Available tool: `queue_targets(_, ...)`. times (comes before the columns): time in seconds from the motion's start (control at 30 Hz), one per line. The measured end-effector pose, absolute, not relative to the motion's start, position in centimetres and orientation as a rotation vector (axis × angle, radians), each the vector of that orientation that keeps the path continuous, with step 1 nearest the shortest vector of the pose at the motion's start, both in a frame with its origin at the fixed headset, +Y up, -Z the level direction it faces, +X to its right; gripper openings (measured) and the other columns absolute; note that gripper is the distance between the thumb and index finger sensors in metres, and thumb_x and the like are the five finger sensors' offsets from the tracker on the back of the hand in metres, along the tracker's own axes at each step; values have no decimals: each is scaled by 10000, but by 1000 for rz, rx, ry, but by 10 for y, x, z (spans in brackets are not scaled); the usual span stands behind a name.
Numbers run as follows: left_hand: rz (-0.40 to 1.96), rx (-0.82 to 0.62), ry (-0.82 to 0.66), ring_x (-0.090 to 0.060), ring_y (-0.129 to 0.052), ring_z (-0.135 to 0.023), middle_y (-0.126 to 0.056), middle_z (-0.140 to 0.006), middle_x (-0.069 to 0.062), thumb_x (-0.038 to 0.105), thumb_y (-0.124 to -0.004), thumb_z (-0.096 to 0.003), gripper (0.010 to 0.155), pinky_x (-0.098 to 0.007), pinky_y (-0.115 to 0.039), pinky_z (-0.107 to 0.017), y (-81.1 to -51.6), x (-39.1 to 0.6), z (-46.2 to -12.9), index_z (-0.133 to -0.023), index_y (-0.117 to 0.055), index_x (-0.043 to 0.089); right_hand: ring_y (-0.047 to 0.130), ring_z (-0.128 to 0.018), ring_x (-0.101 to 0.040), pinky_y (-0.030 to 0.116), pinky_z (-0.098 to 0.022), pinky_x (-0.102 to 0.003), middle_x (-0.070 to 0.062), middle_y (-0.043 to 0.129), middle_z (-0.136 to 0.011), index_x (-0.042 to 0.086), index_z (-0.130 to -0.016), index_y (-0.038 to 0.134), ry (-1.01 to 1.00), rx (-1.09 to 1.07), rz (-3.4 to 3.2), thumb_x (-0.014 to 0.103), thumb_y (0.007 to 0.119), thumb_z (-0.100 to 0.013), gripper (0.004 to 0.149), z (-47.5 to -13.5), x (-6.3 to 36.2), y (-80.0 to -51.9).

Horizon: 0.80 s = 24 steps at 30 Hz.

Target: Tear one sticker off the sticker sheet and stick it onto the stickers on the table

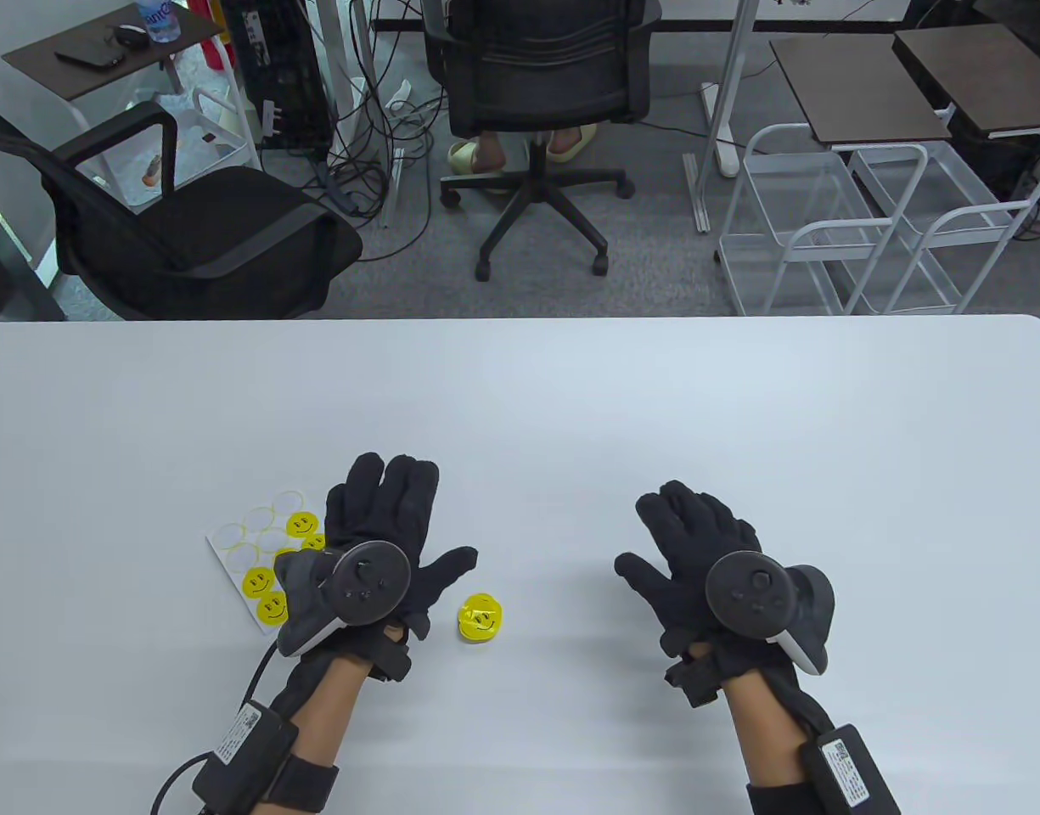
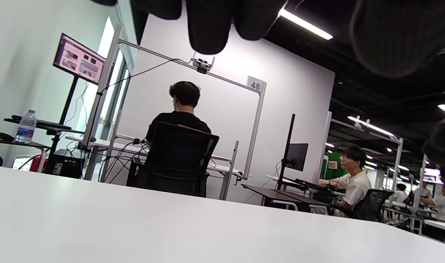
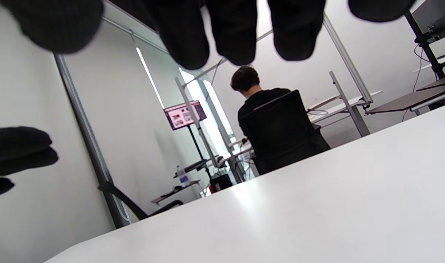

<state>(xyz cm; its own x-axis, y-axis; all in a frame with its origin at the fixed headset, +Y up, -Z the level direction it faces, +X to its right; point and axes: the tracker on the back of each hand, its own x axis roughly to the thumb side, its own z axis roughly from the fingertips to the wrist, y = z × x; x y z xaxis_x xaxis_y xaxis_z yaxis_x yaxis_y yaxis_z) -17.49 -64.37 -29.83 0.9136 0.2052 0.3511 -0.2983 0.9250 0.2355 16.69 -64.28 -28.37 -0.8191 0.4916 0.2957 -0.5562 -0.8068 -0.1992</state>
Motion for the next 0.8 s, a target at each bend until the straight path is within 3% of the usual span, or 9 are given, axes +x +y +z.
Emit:
queue_targets(0.27,243,223,-386,-459,-270,-1111,-454,-1229,-138,706,-764,-463,939,-692,-335,-733,-668,-173,-293,-1157,-392,194,520,-1021,-612,408,-638,-836,-165,619,-1171,199,-1083,633,-396,289,2551,638,671,-454,768,-281,168,-643)
queue_targets(0.8,285,171,-309,-459,-209,-1104,-398,-1236,-136,653,-734,-495,870,-690,-320,-734,-685,-184,-301,-1154,-389,201,449,-1026,-634,380,-634,-843,-226,519,-1194,210,-1095,606,-329,303,2577,647,668,-456,778,-285,164,-656)
